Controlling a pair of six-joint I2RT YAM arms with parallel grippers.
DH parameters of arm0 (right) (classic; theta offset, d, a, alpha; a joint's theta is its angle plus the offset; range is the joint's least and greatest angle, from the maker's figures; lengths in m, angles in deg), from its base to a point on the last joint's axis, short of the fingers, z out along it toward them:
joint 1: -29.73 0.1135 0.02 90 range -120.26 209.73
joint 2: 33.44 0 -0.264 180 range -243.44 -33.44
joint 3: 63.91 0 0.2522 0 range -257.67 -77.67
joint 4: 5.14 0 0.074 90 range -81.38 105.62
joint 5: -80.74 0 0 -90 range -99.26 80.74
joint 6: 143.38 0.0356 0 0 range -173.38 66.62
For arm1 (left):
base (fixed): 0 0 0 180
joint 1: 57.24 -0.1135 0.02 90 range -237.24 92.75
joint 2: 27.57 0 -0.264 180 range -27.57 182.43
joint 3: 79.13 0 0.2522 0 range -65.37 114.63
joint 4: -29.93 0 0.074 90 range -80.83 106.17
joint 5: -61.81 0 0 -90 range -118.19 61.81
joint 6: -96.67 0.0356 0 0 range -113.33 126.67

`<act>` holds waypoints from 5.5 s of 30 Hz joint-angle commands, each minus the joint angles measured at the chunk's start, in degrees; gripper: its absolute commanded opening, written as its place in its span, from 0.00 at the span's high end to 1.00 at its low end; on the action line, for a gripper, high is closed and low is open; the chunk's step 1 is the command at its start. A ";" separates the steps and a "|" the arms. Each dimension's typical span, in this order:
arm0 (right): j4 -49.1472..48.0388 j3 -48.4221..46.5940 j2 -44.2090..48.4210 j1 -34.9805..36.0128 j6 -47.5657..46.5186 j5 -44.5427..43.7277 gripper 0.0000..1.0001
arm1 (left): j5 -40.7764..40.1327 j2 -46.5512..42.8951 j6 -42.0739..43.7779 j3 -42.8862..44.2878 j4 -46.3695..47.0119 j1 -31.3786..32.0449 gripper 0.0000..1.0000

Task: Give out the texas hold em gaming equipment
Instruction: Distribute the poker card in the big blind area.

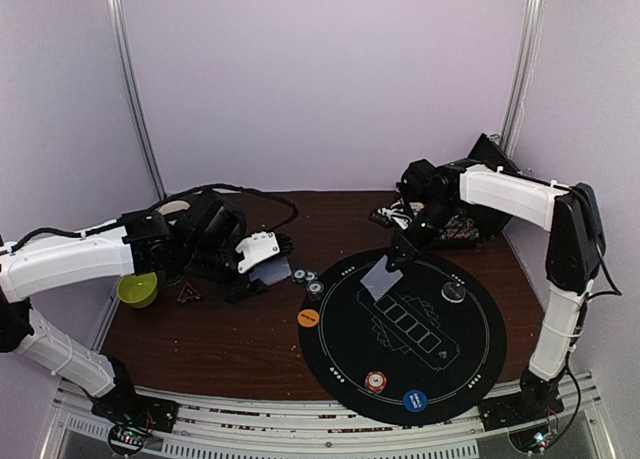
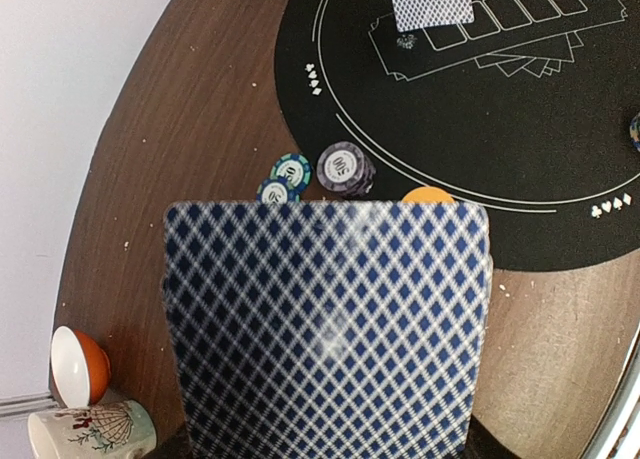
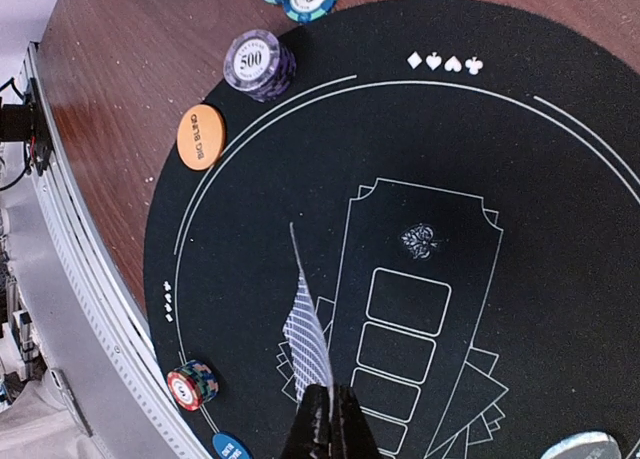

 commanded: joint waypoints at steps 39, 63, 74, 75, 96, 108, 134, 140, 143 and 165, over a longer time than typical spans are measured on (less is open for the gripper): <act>2.90 -16.74 -19.73 0.29 -3.12 -10.76 1.00 | -0.64 -0.07 -0.21 0.43 2.79 -0.05 0.39; 8.76 -13.01 -5.04 14.04 -1.60 -1.37 1.00 | -2.09 -2.06 0.39 -0.52 2.95 -0.06 0.38; 7.73 -10.36 -3.17 14.76 0.30 -2.56 1.00 | -1.86 -2.85 0.33 -1.02 3.22 -0.06 0.38; 7.73 -10.46 -3.17 14.79 0.37 -2.54 1.00 | -1.87 -2.88 0.38 -1.02 3.23 -0.06 0.38; -23.35 12.26 5.98 15.62 27.15 7.60 1.00 | -1.72 -2.72 0.31 -0.81 3.23 -0.06 0.38; -23.65 15.01 1.97 15.77 26.11 5.56 1.00 | -1.98 -2.95 0.22 -1.02 3.22 -0.06 0.38; -18.55 11.74 -0.16 14.97 22.71 2.10 1.00 | -2.23 -3.04 0.40 -0.82 3.14 -0.06 0.38; -16.51 10.57 -0.76 14.90 21.10 2.01 1.00 | -2.17 -3.03 0.40 -0.67 2.88 -0.06 0.38; -15.94 10.16 -0.88 14.91 20.60 2.19 1.00 | -2.23 -3.06 0.44 -0.65 2.87 -0.06 0.38; -36.15 16.32 -2.70 10.51 30.75 15.67 1.00 | -2.74 -3.44 0.30 -0.72 2.76 -0.04 0.38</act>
